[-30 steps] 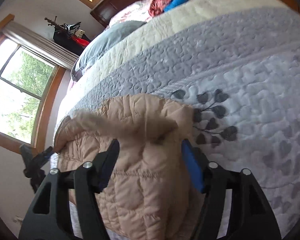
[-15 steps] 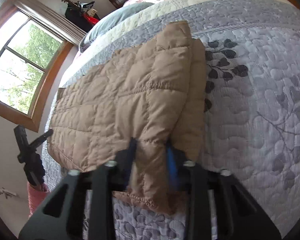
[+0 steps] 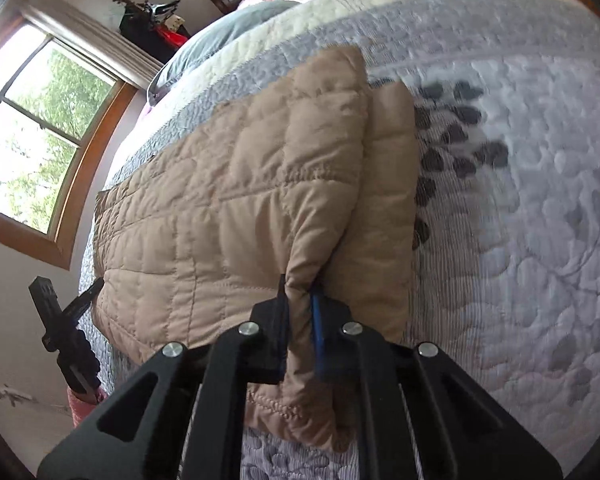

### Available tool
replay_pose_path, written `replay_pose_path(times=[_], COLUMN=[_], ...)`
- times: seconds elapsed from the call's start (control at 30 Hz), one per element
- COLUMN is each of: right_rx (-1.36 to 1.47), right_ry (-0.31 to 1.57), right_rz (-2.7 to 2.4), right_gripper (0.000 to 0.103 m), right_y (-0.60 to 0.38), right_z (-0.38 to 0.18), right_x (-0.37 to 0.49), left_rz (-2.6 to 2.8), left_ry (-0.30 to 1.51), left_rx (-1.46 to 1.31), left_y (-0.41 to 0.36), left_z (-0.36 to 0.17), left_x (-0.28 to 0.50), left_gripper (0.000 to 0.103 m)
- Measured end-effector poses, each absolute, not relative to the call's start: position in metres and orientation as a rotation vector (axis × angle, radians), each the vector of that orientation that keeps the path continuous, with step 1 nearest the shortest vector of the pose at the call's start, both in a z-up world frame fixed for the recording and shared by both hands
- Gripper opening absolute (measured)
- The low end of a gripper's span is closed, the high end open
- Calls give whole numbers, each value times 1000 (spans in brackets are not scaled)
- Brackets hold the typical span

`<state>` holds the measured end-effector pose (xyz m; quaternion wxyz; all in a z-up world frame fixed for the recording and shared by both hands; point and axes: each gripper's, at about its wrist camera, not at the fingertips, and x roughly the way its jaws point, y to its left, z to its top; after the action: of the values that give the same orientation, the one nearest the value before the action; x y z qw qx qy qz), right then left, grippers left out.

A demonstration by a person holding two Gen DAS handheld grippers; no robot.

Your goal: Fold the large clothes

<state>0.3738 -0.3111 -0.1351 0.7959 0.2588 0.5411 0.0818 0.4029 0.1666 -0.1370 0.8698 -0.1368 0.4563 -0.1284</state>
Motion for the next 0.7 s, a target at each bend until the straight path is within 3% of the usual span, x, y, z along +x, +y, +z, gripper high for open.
replay_pose_path(times=[0.2, 0.33, 0.53, 0.7], right_rx=[604, 553, 432, 354], right_ry=[1144, 1078, 1023, 1048], right_rz=[179, 83, 59, 132], right_gripper=[11, 22, 22, 22], right_y=[-317, -313, -269, -199], right_z=[-145, -118, -71, -63], right_x=[367, 350, 319, 315], left_rz=[-239, -170, -132, -191], left_ry=[958, 963, 839, 850], left_rx=[-215, -205, -47, 52], left_y=[155, 158, 120, 59], left_z=[-138, -112, -54, -56], left_x=[400, 395, 361, 346], left_gripper=[19, 26, 25, 25])
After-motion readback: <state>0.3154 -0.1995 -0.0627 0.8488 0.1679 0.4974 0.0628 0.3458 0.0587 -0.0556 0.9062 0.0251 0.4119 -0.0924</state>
